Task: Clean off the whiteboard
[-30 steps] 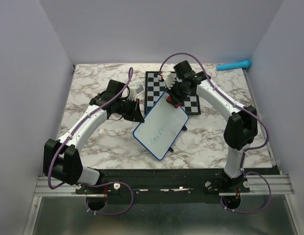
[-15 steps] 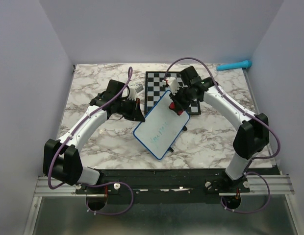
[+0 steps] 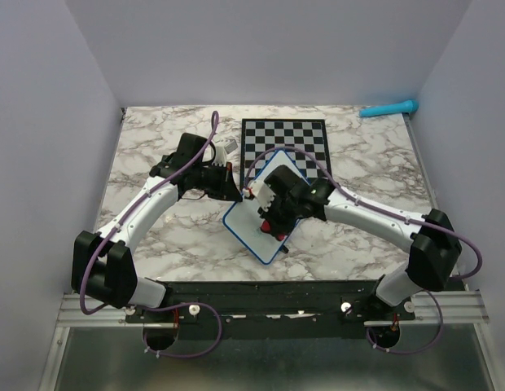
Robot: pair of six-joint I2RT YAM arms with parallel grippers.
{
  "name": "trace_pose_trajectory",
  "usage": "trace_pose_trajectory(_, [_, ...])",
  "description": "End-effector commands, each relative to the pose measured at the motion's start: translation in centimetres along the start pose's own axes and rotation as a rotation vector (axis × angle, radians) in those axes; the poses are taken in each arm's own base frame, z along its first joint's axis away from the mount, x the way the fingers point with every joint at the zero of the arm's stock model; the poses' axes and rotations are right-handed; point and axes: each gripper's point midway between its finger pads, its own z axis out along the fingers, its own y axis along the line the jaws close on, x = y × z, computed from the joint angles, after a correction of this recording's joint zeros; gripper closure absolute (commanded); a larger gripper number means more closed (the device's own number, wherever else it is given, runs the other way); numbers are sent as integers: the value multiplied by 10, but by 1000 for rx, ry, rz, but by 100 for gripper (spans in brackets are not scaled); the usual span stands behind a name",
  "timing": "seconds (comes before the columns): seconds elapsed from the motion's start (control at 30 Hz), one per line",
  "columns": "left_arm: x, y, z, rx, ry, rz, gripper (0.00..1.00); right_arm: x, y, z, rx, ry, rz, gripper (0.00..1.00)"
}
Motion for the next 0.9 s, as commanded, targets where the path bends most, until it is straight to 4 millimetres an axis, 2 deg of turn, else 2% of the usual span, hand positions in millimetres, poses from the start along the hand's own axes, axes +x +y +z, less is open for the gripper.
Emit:
trace_pose_trajectory(0.0, [5,-9,1,29,3,-10,100,-12,8,5,162,-54,48,99])
trace_pose_trajectory(0.03, [4,-9,1,25,1,-9,100,-11,18,8,173,-60,23,99])
trace_pose_trajectory(0.07, [3,-8,0,22,-3,-8,100,-4,20,10,183,-59,12,99])
trace_pose_trajectory(0.17, [3,-8,0,16,-5,-10,100,-6,28,15,168,-58,22,99])
trace_pose_trajectory(0.27, [3,-8,0,18,-6,-9,100,-12,27,16,201,-51,41,99])
trace_pose_trajectory(0.3, [3,-8,0,18,-6,-9,100,-18,21,16,244,-59,52,99])
trace_pose_trajectory(0.53, [3,-8,1,21,-3,-9,100,-27,31,24,252,-88,39,99])
trace_pose_trajectory(0.77, [3,-7,1,22,-2,-7,100,-44,26,22,279,-126,17,99])
trace_pose_trajectory(0.87, [3,-7,2,23,0,-8,100,-43,27,28,274,-113,12,99])
